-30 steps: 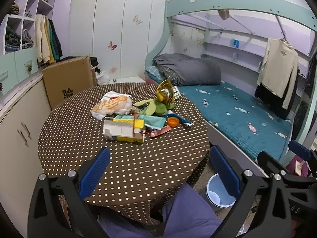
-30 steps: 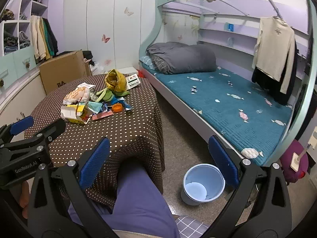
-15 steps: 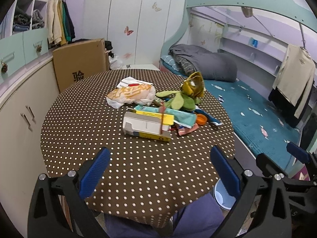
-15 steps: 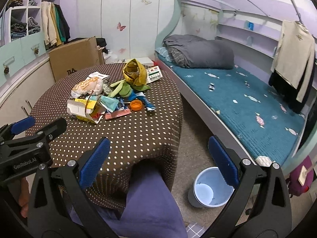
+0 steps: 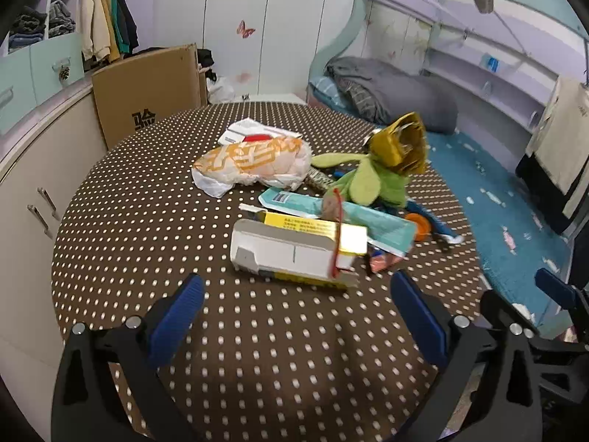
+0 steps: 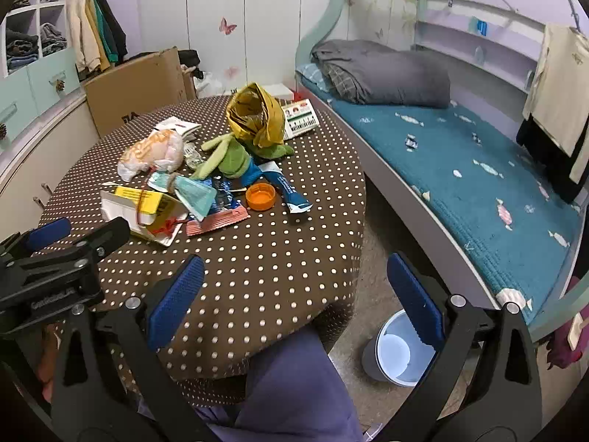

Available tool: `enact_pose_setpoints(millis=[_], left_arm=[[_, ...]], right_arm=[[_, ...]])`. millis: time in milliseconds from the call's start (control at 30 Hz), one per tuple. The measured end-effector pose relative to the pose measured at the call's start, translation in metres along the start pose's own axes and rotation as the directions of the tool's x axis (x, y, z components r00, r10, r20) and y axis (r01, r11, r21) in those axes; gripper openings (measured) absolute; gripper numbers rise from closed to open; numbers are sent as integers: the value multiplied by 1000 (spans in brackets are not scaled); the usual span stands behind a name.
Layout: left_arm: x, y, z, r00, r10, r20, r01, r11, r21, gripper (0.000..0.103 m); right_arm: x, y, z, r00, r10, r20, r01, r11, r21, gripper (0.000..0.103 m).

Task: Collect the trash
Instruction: 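Reach the left tool to the white box with yellow label and grasp it, then lift the white box with the left tool while the right tool grasps the red string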

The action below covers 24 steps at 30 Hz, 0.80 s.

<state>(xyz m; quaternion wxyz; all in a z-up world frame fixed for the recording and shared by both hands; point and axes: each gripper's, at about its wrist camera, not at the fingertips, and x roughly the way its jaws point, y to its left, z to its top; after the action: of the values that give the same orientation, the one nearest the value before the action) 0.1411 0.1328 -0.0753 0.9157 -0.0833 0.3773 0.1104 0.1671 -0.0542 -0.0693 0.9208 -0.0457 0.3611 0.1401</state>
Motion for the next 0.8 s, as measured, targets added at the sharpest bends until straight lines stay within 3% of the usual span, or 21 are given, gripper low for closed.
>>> enact_pose_setpoints(millis=[167,300,433,467,567,800], left_arm=[[30,-2,10,999,23,-37,-22,999,23,99],[44,-1,16,999,-14,-42,15,999,28,99],[49,2,21,999,-50,-10,50,998,28,98],[48,3,22,998,-59,1,59,998,31,91],[46,8,25,998,-67,11,67,997,26,90],[17,10,24,993,15,117,-26,995,95,89]], right_arm=[[20,-5,3,999,3,-44,-2,1000,18,97],[29,-6,2,998,12,-70,-10,1000,25,97],[34,-6,3,997,19,-80,-17,999,27,97],[34,-6,3,997,21,-81,-19,999,28,97],[35,-7,2,996,26,-83,-23,999,32,97],[33,-8,-1,996,50,-80,-46,998,46,97]])
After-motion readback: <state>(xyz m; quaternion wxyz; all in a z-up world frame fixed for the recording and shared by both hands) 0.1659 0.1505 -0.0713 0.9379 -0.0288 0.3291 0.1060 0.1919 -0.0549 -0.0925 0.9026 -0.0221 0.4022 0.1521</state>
